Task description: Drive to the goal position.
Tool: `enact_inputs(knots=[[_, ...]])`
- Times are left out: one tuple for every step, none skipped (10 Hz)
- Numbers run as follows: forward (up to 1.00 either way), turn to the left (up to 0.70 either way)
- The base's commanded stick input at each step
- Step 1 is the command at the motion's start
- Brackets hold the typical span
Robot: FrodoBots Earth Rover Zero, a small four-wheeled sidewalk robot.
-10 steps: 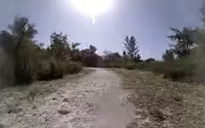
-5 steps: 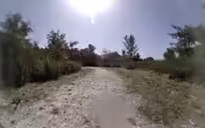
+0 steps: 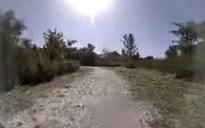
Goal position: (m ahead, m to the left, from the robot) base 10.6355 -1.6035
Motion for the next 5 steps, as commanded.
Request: enact_inputs(knots=[[0.7, 0.0], [0.7, 0.0], [0.7, 0.0], [0.7, 0.0], [0.7, 0.0]])
